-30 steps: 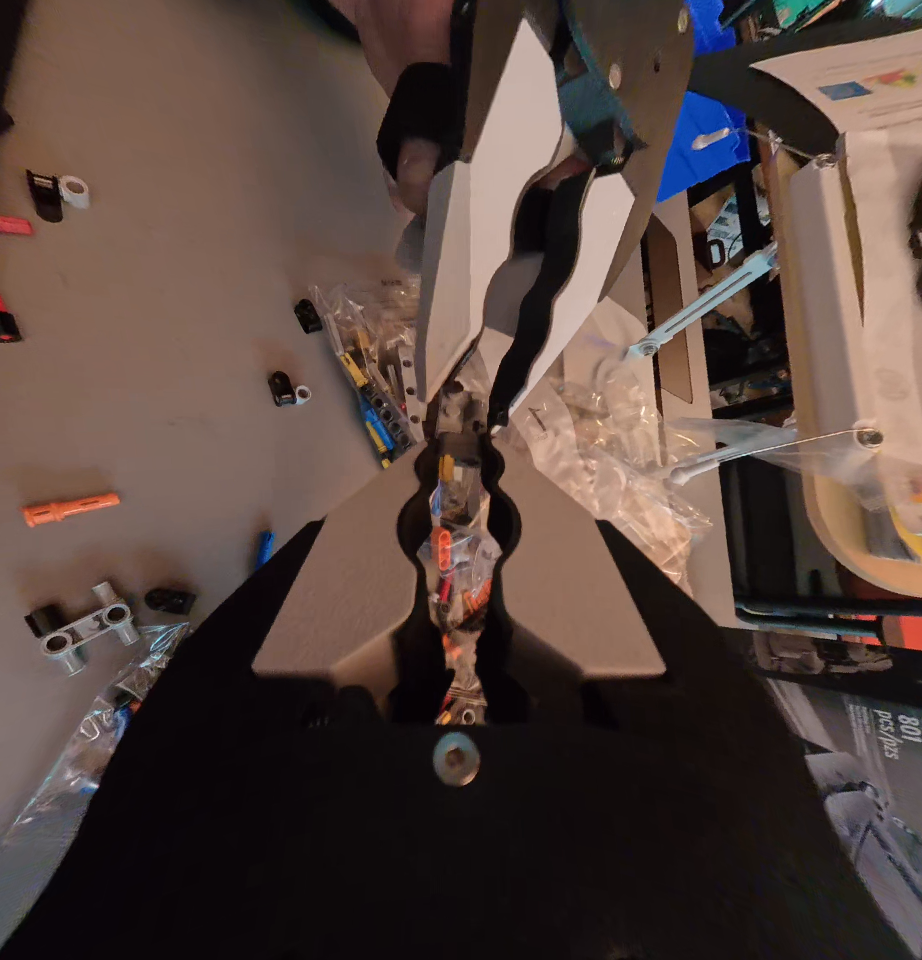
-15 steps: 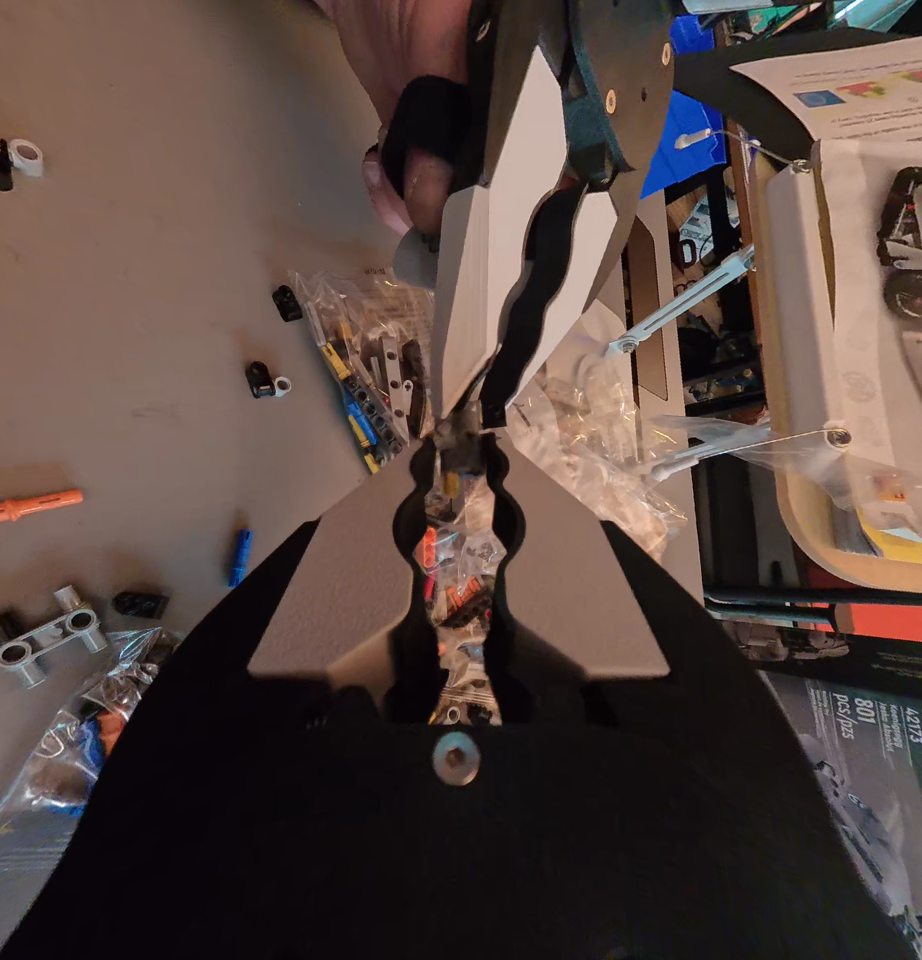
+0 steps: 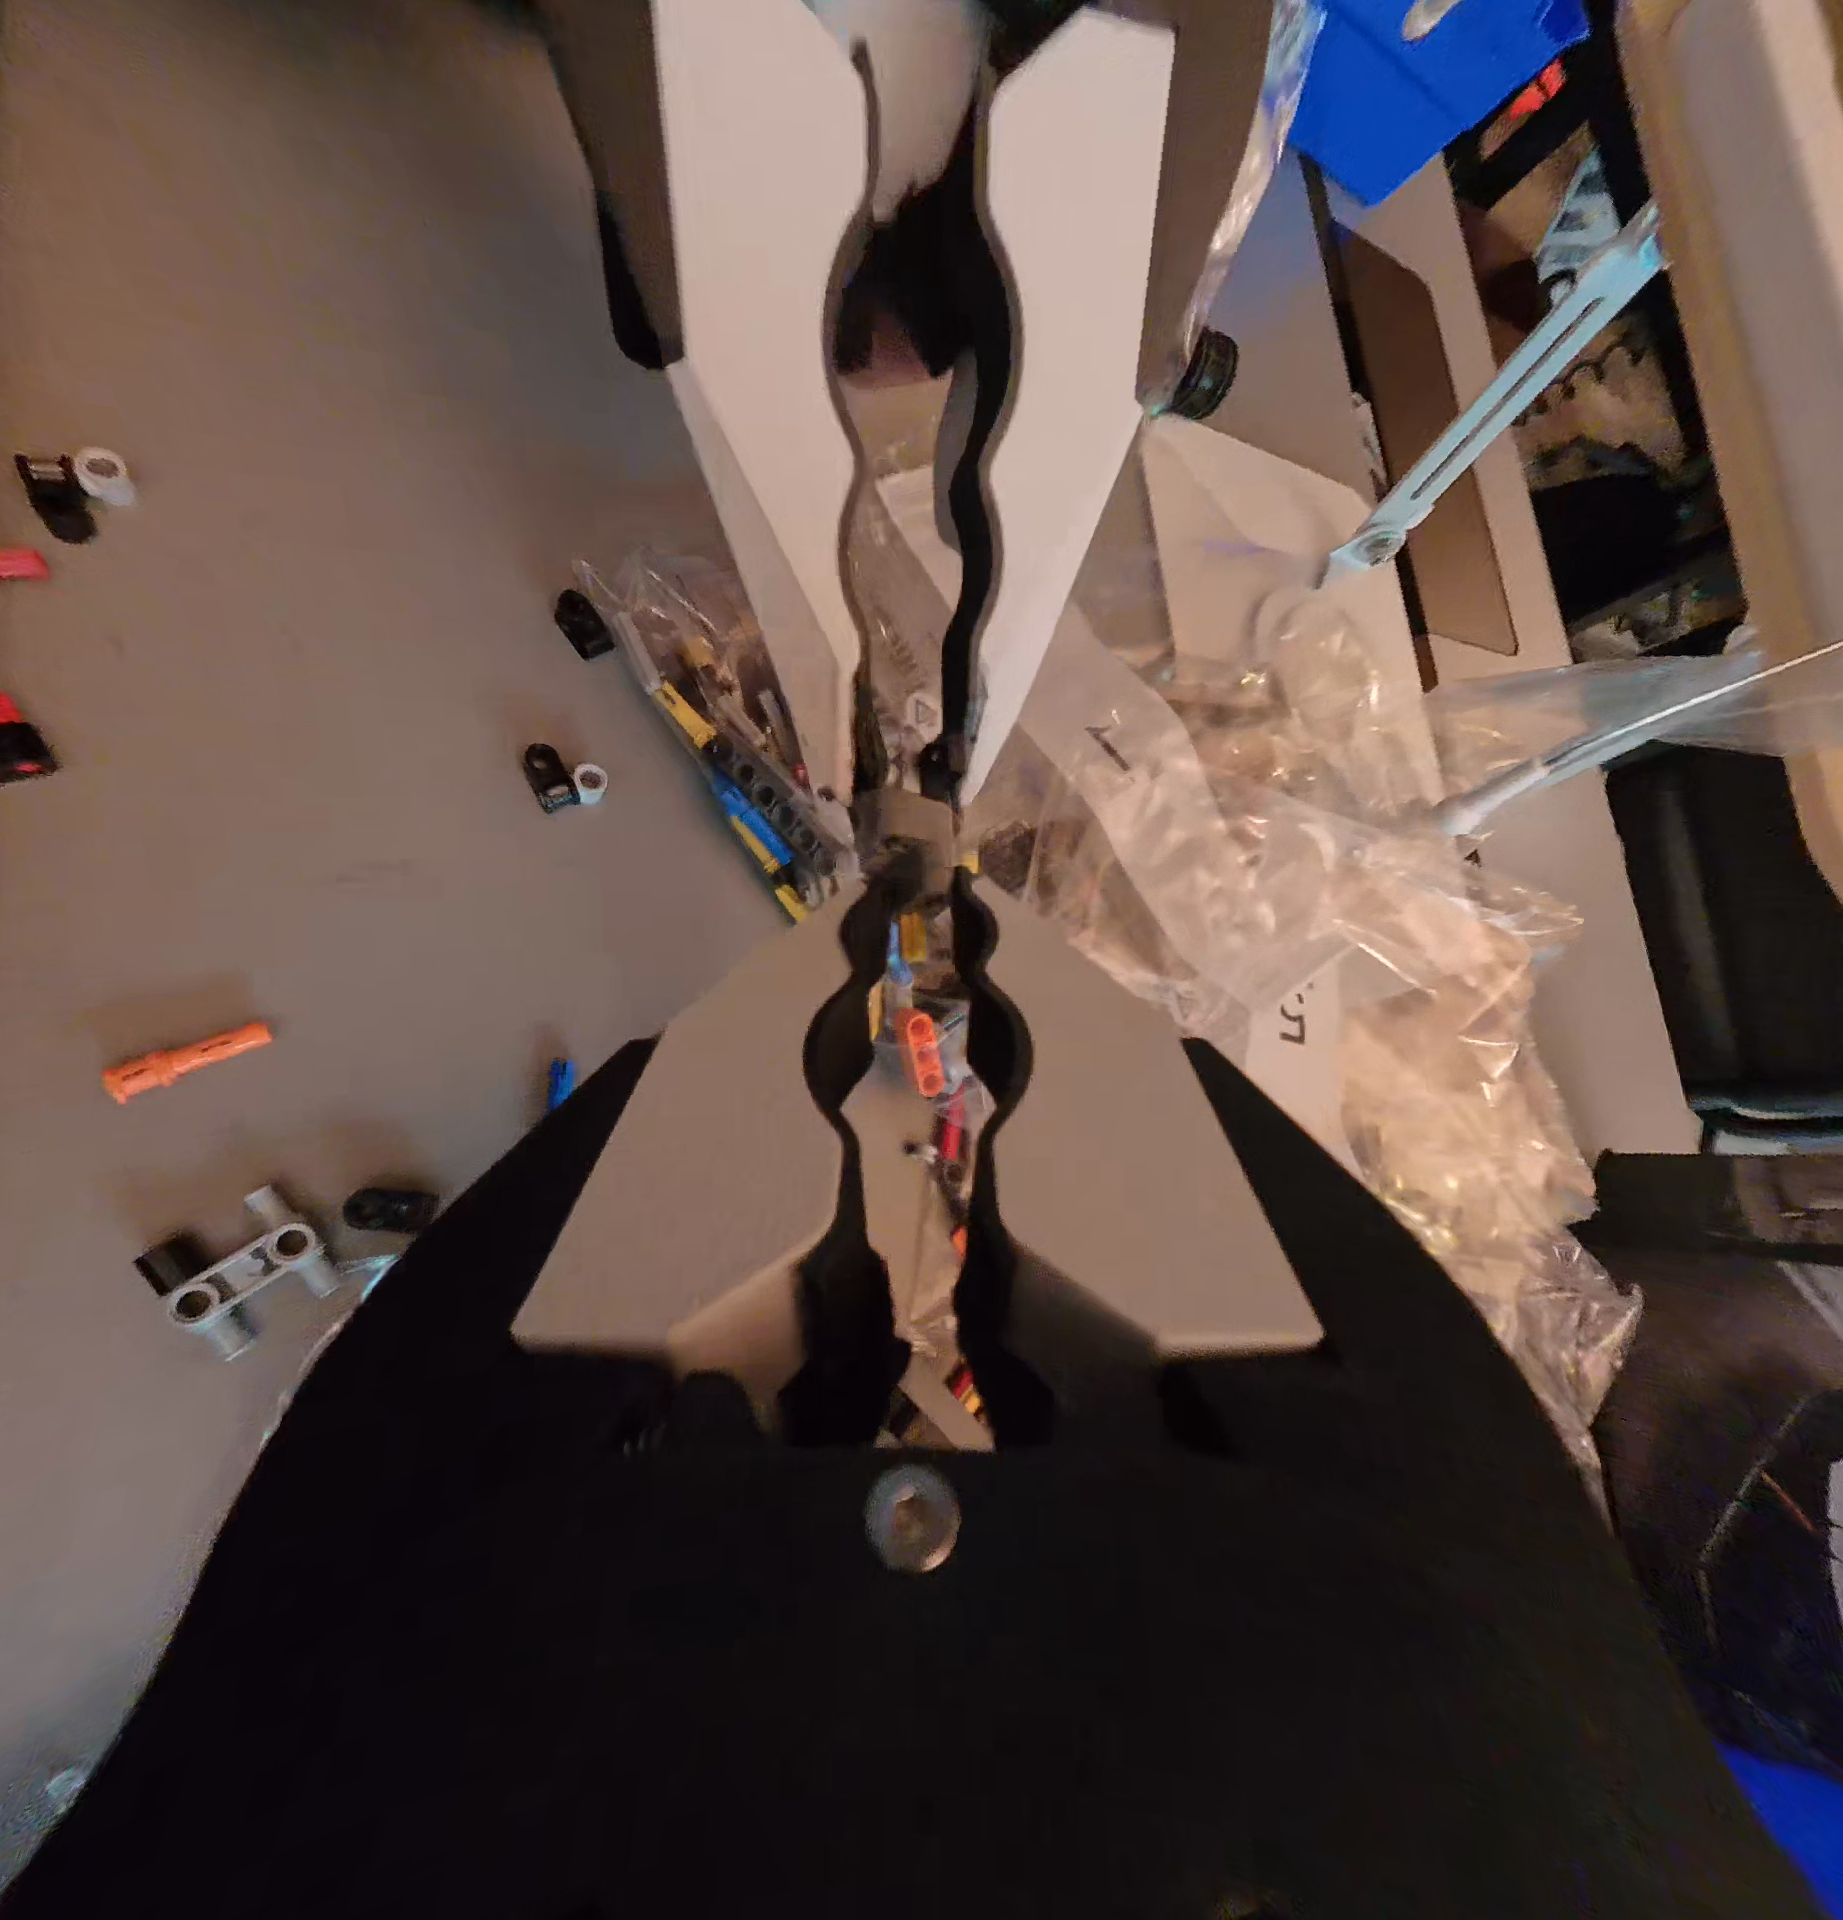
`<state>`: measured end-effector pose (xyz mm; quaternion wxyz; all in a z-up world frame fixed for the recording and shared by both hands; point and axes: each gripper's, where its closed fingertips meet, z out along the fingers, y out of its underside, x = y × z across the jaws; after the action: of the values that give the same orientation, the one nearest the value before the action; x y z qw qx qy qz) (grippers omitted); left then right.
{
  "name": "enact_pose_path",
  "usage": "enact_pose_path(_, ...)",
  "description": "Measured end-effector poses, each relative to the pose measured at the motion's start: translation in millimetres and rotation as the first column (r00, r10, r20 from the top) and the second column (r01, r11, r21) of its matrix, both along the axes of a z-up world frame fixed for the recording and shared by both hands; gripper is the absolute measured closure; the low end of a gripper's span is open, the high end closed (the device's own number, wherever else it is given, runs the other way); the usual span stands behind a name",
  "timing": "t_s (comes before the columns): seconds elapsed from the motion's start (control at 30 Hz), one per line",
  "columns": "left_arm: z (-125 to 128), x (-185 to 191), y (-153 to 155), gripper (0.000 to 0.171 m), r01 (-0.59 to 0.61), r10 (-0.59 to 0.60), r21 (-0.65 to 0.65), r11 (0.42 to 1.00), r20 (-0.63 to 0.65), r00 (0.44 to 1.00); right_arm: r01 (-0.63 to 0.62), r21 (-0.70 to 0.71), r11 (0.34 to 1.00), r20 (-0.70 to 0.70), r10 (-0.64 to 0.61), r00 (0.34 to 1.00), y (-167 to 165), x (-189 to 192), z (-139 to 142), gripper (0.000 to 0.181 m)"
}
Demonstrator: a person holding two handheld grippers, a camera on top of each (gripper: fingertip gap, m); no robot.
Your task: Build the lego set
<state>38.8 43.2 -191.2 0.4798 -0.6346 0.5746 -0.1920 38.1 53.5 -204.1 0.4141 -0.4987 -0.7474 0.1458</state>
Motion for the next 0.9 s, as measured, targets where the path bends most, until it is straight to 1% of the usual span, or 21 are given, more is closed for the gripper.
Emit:
enact_pose_path(0.13, -9, 0, 1, 0.159, -0.002, 0.015, 0.108, 0.994, -0.121, 0.993, 0.028, 0.006, 1.000, 0.062, -0.029, 0.998, 3, 2, -10, 0.175)
enact_pose_path(0.3, -10, 2, 2, 0.159, -0.002, 0.031, 0.167, 0.986, -0.172, 0.985, 0.065, -0.024, 0.998, 0.081, -0.063, 0.995, 7, 2, -15, 0.175)
enact_pose_path(0.37, -12, 4, 2, 0.159, 0.004, 0.039, 0.201, 0.980, -0.212, 0.976, 0.073, 0.009, 0.997, 0.116, -0.074, 0.990, 8, 2, -21, 0.176)
enact_pose_path(0.43, -17, 4, 3, 0.158, 0.004, 0.047, 0.205, 0.979, -0.245, 0.968, 0.083, 0.055, 0.995, 0.151, -0.091, 0.984, 10, 3, -25, 0.177)
enact_pose_path(0.6, -14, 5, 6, 0.155, -0.019, 0.063, 0.202, 0.979, -0.215, 0.975, 0.097, 0.047, 0.994, 0.137, -0.102, 0.985, 12, 2, -22, 0.178)
enact_pose_path(0.63, -14, 6, 7, 0.150, -0.023, 0.067, 0.202, 0.979, -0.214, 0.975, 0.088, 0.034, 0.996, 0.129, -0.091, 0.987, 9, 1, -21, 0.177)
enact_pose_path(0.67, -17, 6, 6, 0.151, -0.019, 0.063, 0.190, 0.982, -0.224, 0.973, 0.079, 0.031, 0.996, 0.118, -0.082, 0.990, 7, 0, -20, 0.178)
enact_pose_path(0.77, -20, 8, 5, 0.155, -0.007, 0.061, 0.211, 0.977, -0.248, 0.967, 0.081, 0.039, 0.996, 0.121, -0.085, 0.989, 7, 0, -22, 0.177)
enact_pose_path(0.9, -21, 6, 6, 0.156, -0.016, 0.072, 0.211, 0.977, -0.261, 0.963, 0.088, 0.066, 0.994, 0.132, -0.096, 0.987, 9, -1, -24, 0.177)
